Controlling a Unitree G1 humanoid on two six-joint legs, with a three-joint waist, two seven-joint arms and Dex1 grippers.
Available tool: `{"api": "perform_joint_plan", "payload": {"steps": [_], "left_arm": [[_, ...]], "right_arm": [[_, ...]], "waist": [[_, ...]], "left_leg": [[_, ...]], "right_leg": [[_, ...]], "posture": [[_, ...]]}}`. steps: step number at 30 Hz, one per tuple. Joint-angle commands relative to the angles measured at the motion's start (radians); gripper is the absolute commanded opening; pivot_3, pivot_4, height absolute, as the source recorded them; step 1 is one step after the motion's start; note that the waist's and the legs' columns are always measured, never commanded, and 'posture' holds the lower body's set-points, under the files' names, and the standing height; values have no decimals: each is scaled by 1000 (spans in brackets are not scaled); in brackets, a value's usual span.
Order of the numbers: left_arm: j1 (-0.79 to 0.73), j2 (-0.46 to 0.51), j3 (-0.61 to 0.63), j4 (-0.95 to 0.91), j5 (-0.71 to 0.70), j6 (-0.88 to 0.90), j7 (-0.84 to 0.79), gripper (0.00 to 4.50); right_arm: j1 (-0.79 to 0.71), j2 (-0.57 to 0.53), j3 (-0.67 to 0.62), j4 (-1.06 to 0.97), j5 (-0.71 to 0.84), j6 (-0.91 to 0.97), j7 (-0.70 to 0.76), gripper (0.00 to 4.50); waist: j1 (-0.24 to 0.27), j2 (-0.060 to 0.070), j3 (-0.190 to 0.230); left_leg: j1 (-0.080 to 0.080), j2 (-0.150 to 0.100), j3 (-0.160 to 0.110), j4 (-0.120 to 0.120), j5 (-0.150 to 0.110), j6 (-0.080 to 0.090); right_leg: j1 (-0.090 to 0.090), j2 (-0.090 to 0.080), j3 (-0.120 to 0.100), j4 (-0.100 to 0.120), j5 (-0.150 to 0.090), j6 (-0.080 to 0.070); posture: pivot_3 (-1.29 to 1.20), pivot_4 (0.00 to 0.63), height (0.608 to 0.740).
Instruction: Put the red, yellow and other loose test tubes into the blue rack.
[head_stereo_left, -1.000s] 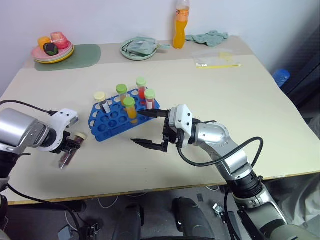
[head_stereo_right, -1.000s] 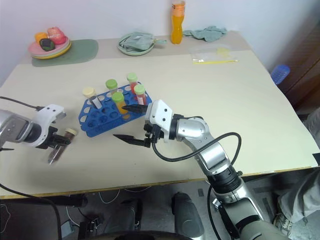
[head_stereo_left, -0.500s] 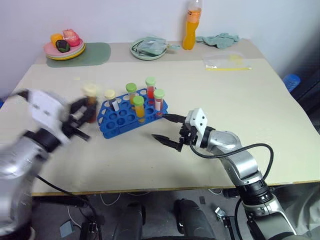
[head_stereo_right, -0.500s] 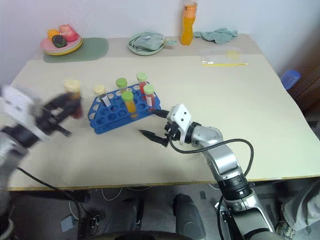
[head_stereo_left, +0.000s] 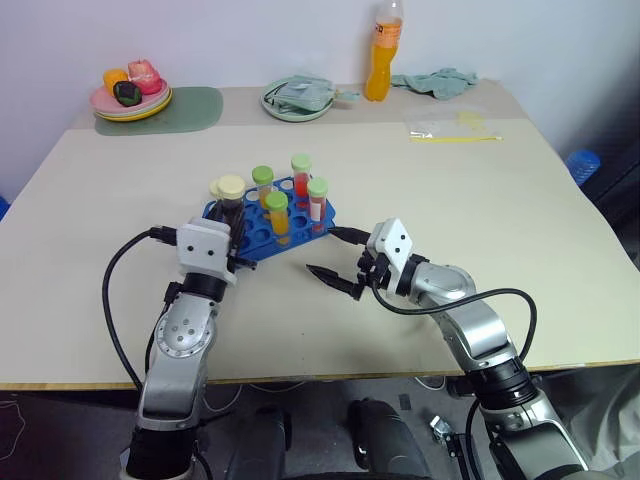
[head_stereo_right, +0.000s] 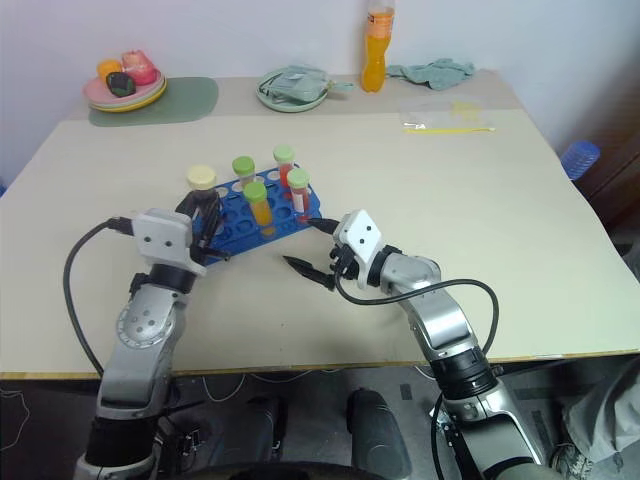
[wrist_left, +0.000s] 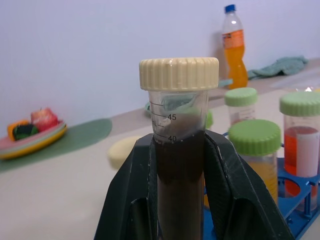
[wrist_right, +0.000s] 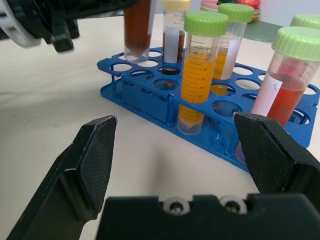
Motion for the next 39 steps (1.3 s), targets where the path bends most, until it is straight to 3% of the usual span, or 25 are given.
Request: {"api": "perform_joint_plan", "payload": {"steps": [1,17,24,25,39], "left_arm": [[-16,1,-6,-1,14,-16,-3,710],[3,-24,10,9,-32,27,-20,710],[4,-71,65,8,-82,4,8,4229],[5,-75,74,0,-92,0,9,4428],[36,-41,123,-58,-192,46,-57,4428]], "right_arm": [[10,10,-2,-59,5,-4,-11,4159],[17,16,4,-65,7,4,-15,4159],[7,15,-1,-62,10,-1,-6,4159],[7,13,-2,-63,11,-2,-3,4159],[27,-10,-19,-92,18,15,7,4159]], "waist": [[-2,0,0],[-1,0,0],[0,0,0],[0,0,0],[-1,0,0]], "left_leg": [[0,0,0,0,0,0],[0,0,0,0,0,0],[0,0,0,0,0,0],[0,0,0,0,0,0],[0,0,0,0,0,0]], "right_leg": [[0,0,0,0,0,0],[0,0,0,0,0,0],[0,0,0,0,0,0],[0,0,0,0,0,0],[0,0,0,0,0,0]], "posture": [[0,150,740],[0,150,740],[0,150,740],[0,150,740],[0,150,740]]}}
